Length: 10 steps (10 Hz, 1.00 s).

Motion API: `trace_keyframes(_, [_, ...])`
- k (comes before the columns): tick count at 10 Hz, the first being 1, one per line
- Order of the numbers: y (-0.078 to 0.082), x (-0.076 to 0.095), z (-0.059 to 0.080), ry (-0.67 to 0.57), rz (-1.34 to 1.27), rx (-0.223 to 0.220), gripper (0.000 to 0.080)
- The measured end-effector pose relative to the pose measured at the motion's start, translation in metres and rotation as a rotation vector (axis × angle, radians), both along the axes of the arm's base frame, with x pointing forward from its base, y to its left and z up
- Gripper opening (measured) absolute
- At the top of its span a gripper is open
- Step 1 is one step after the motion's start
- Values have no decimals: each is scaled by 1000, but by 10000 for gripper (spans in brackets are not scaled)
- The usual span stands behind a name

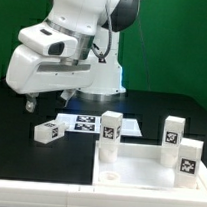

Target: Assemble square table

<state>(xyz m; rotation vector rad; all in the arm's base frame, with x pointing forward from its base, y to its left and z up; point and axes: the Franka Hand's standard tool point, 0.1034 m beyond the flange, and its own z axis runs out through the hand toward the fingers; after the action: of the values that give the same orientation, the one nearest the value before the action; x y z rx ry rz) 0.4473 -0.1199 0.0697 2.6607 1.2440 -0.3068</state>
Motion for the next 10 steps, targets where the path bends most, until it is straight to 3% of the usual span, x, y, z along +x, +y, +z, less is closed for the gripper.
trace_keyframes(3, [-12,7,-14,-14,-695,-46,649])
trace_keyframes(4, [-20,10,-16,5,-742,-48,649])
trace_keyframes(7, [-15,11,-18,-35,-917,-73,649])
trace_keyframes(8, [-14,10,-19,-29,-969,-71,649])
trace_keyframes(10, [-19,13,-20,67,-1270,-4,649])
